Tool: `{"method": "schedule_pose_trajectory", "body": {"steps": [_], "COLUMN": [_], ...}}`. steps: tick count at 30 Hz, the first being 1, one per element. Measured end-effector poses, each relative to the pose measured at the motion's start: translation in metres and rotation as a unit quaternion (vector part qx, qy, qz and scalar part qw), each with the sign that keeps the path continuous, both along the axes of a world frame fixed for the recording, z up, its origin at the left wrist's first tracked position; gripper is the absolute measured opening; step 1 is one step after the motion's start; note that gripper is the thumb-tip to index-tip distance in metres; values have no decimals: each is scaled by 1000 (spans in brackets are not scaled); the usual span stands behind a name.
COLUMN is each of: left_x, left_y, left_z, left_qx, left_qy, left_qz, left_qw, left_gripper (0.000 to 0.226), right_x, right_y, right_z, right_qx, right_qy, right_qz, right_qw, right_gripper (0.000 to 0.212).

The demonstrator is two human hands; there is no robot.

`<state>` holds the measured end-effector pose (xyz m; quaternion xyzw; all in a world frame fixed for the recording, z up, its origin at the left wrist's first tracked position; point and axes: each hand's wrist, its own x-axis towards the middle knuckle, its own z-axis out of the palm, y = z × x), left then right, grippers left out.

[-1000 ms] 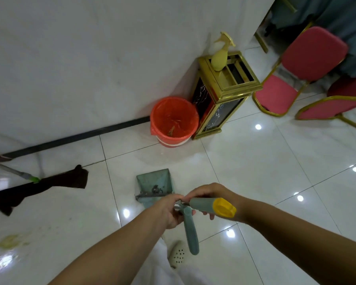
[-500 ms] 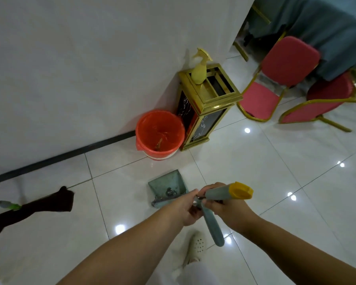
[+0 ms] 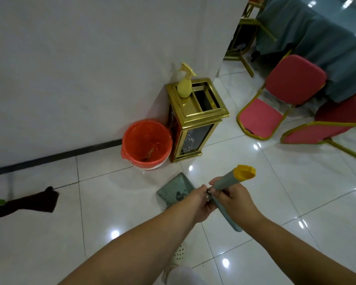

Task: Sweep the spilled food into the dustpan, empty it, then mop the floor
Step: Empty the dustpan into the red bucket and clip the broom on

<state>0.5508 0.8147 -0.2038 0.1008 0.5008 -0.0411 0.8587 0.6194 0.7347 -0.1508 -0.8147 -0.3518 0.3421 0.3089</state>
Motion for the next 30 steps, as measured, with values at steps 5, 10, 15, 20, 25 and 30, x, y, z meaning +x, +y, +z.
{"method": "schedule_pose_trajectory", "body": {"steps": [5, 10, 15, 20, 25, 30], "left_x": [26, 44, 60, 69, 68, 64], "left_y": [-14, -23, -25, -21, -14, -1], "left_z": [-8, -20, -21, -4, 21, 44], "left_qx": [11, 101, 217, 241, 268, 330], "left_qy": [-18, 1, 51, 45, -3, -27], "left_qz": [4, -95, -176, -211, -211, -239], "left_qw": [1000, 990, 959, 946, 940, 913], "left_gripper": [50, 55, 56, 62, 69, 77], "right_x": [38, 62, 76, 77, 74, 57], "right_y": [-17, -31, -36, -37, -38, -33], "right_z": [-8, -16, -18, -9, 2, 10], "right_qx": [14, 6, -39, -45, -45, -110], "right_qy": [13, -22, -20, -3, 88, 166], "right_qz": [2, -2, -43, -74, -169, -205], "right_qw": [1000, 1000, 998, 996, 981, 958], "right_gripper": [24, 29, 32, 29, 26, 8]}}
